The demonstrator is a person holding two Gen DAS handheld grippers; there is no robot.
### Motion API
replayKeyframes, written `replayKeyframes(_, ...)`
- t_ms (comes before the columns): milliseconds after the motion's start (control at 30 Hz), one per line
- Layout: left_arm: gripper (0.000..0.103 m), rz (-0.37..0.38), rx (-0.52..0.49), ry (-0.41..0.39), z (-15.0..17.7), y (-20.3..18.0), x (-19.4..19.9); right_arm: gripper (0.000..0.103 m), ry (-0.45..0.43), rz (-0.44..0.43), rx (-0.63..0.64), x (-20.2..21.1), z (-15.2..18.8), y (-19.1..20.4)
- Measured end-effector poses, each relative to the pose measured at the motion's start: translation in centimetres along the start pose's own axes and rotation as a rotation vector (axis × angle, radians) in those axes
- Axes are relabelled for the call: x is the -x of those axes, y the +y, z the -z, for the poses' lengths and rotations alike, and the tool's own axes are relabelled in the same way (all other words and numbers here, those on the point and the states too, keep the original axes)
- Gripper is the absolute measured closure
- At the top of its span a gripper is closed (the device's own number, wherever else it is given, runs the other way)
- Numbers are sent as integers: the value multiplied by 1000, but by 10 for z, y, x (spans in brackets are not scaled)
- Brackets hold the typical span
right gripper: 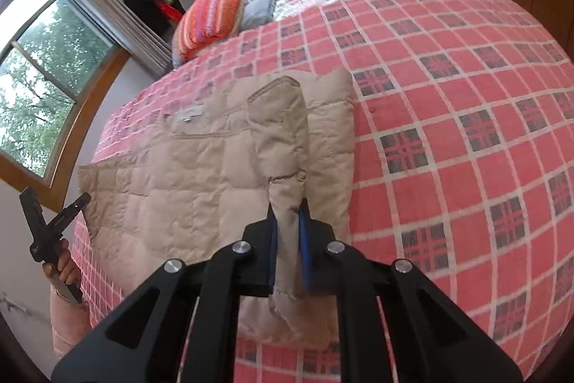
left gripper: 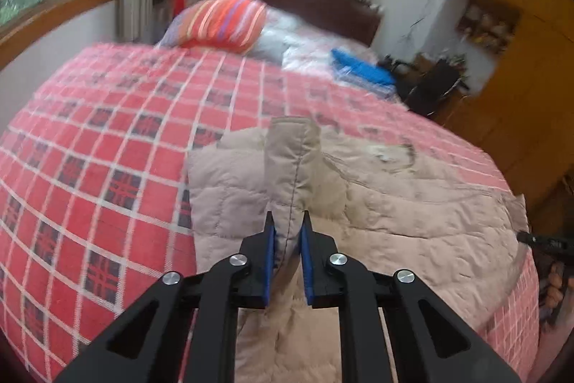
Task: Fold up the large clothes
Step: 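Lift the hem with both tools and fold it up over the coat body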
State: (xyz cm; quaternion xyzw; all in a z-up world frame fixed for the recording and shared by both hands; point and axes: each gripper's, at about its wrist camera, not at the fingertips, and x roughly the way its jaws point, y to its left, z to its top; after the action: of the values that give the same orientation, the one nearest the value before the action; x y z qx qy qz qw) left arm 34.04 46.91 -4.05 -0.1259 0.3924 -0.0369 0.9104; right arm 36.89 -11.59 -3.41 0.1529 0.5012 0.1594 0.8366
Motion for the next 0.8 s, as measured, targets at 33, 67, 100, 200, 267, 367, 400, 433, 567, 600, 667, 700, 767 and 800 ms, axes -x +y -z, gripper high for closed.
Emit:
replayKeyframes(33, 92, 8, -3, -8, 1, -1, 6, 94, -4, -3, 8, 5, 1, 2)
replayKeyframes(67, 93, 16, -2, -18, 1, -2, 13, 94, -10, -5, 19, 10, 2, 6)
replayKeyframes(100, 93, 16, 3, -34, 0, -2, 22, 94, -21, -10, 27, 18, 2, 10)
replayKeyframes(200, 93, 3, 13, -81, -12, -5, 40, 94, -56, -36, 31, 35, -7, 20)
replayKeyframes(267, 93, -15, 22, -122, -26, -6, 49, 94, -84, -32, 36, 43, -19, 26)
replayKeyframes(367, 93, -61, 35, -158, -51, -7, 48, 94, -119, -25, 30, 49, -43, 35)
replayKeyframes(400, 93, -89, 26, -164, -59, -6, 43, 94, -128, -16, 28, 48, -51, 36)
replayKeyframes(433, 93, -116, 22, -164, -65, -6, 36, 94, -133, -4, 13, 44, -62, 35)
replayKeyframes(567, 93, -154, 80, -89, -88, 11, -16, 94, -113, -12, -38, 15, -94, 27)
replayKeyframes(600, 93, -156, 86, -66, -88, 15, -27, 94, -95, -4, -38, 2, -101, 25)
replayKeyframes(667, 93, -177, 89, -7, -88, 22, -60, 94, -64, 25, -37, -22, -107, 21)
replayKeyframes(700, 93, -187, 94, 19, -85, 24, -71, 94, -42, 45, -46, -37, -109, 17)
replayKeyframes(767, 93, -209, 103, 75, -81, 31, -100, 94, -13, 76, -58, -58, -109, 10)
replayKeyframes(800, 93, -224, 104, 93, -78, 33, -110, 94, 4, 95, -69, -70, -109, 5)
